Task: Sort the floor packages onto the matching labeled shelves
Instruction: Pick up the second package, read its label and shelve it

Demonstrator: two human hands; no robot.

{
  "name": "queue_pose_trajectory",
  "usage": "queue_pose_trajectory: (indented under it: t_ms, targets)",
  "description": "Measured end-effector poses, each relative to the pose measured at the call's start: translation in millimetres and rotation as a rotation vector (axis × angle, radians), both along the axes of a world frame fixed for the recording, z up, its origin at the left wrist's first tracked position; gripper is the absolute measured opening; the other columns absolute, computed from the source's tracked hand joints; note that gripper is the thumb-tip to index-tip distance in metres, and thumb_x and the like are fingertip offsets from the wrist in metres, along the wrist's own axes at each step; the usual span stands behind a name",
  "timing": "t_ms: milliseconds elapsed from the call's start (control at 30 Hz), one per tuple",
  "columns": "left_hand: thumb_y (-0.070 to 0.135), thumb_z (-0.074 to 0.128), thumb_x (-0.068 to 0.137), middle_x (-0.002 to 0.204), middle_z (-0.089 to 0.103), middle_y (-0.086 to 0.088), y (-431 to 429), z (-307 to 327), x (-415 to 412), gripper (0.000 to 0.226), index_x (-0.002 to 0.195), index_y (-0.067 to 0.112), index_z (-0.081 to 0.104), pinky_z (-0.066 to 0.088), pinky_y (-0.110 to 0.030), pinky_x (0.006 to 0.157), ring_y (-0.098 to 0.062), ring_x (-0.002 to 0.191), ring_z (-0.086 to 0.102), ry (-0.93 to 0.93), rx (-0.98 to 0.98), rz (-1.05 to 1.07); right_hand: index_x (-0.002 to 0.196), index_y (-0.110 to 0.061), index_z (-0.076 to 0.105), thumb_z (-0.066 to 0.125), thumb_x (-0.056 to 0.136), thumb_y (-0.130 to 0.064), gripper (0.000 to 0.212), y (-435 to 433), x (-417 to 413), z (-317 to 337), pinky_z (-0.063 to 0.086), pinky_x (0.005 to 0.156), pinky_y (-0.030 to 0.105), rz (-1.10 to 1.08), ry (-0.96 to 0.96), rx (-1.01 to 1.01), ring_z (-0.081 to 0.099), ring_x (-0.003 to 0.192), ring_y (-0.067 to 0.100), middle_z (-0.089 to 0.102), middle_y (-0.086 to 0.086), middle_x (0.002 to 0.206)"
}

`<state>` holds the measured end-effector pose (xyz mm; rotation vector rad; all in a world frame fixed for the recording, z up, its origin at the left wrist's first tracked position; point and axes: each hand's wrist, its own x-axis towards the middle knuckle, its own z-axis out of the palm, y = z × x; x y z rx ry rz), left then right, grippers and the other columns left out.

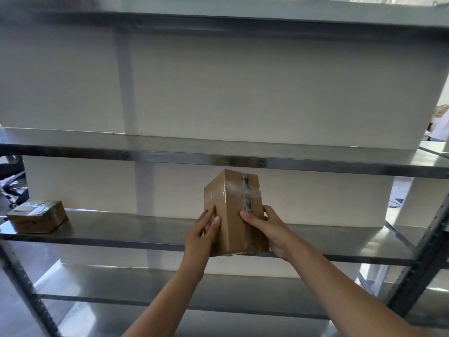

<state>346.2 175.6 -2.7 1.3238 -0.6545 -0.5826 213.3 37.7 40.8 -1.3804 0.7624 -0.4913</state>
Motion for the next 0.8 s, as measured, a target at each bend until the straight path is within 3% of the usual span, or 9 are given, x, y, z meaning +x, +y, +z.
queue_pose_trajectory:
  t_ms: [100, 267, 367, 467, 567, 600, 700, 800]
  targets:
    - [0.058, 0.062, 0.083, 0.149, 0.052, 0.007, -2, 4, -1, 0.053, 0.136, 0.055, 0.052, 0.052, -0.044, 0.103, -0.020, 0.129, 0.054, 0.004, 0.008, -0.024, 0.134, -0.026, 0.039, 0.090, 0.062, -0.044, 0.091, 2, 1, 5, 0.058, 0.092, 0.049, -0.011, 0.012, -0.007, 0.063, 0.110, 0.025, 0.060, 0.004, 0.124]
    - [0.057, 0.047, 0.095, 0.153, 0.044, 0.006, -10, 7, -7, 0.055, 0.148, 0.053, 0.035, 0.053, -0.041, 0.104, -0.018, 0.133, 0.052, -0.060, -0.013, -0.078, 0.133, -0.024, 0.038, 0.086, 0.071, -0.041, 0.080, 8, 1, 9, 0.058, 0.086, 0.041, -0.064, -0.003, -0.007, 0.064, 0.107, 0.023, 0.061, 0.004, 0.122]
    - [0.057, 0.038, 0.098, 0.157, 0.039, 0.009, -15, 3, -8, 0.054, 0.151, 0.052, 0.029, 0.049, -0.038, 0.108, -0.015, 0.139, 0.046, -0.133, -0.036, -0.116, 0.127, -0.024, 0.055, 0.059, 0.090, -0.059, 0.051, 14, -1, 12, 0.059, 0.084, 0.043, -0.064, -0.035, 0.125, 0.068, 0.104, 0.025, 0.070, 0.006, 0.116]
    - [0.050, 0.029, 0.104, 0.159, 0.035, 0.016, -14, 1, -9, 0.051, 0.155, 0.046, 0.025, 0.047, -0.015, 0.102, -0.002, 0.141, 0.040, -0.184, -0.054, -0.127, 0.117, -0.022, 0.066, 0.030, 0.101, -0.060, 0.055, 11, -4, 16, 0.057, 0.080, 0.042, -0.149, -0.084, 0.233, 0.068, 0.103, 0.026, 0.072, 0.009, 0.113]
    - [0.045, 0.028, 0.106, 0.159, 0.033, 0.020, -15, 3, -13, 0.049, 0.156, 0.043, 0.025, 0.041, -0.002, 0.096, 0.003, 0.142, 0.036, -0.202, -0.039, -0.111, 0.122, -0.021, 0.066, 0.029, 0.105, -0.053, 0.052, 5, -4, 17, 0.054, 0.081, 0.040, -0.245, -0.047, 0.189, 0.064, 0.103, 0.026, 0.069, 0.009, 0.118]
    - [0.045, 0.029, 0.106, 0.158, 0.036, 0.020, -16, 3, -13, 0.048, 0.155, 0.044, 0.028, 0.043, -0.005, 0.098, 0.001, 0.141, 0.038, -0.190, -0.045, -0.098, 0.120, -0.021, 0.067, 0.029, 0.106, -0.050, 0.050, 3, -5, 17, 0.053, 0.077, 0.037, -0.259, -0.028, 0.167, 0.065, 0.100, 0.025, 0.070, 0.008, 0.116]
    - [0.046, 0.033, 0.104, 0.149, 0.053, 0.011, -14, 3, -8, 0.046, 0.150, 0.040, 0.042, 0.050, -0.036, 0.107, -0.010, 0.135, 0.053, -0.120, -0.070, -0.087, 0.107, -0.019, 0.070, 0.031, 0.107, -0.044, 0.046, -5, -10, 12, 0.053, 0.065, 0.033, -0.283, 0.012, 0.119, 0.069, 0.089, 0.024, 0.073, 0.003, 0.101]
    - [0.044, 0.034, 0.104, 0.144, 0.058, 0.005, -12, 2, -6, 0.047, 0.148, 0.035, 0.045, 0.052, -0.040, 0.104, -0.016, 0.130, 0.058, -0.097, -0.053, -0.078, 0.096, -0.017, 0.070, 0.036, 0.106, -0.045, 0.045, -4, -15, 10, 0.053, 0.061, 0.030, -0.274, 0.047, 0.094, 0.070, 0.081, 0.020, 0.074, 0.001, 0.093]
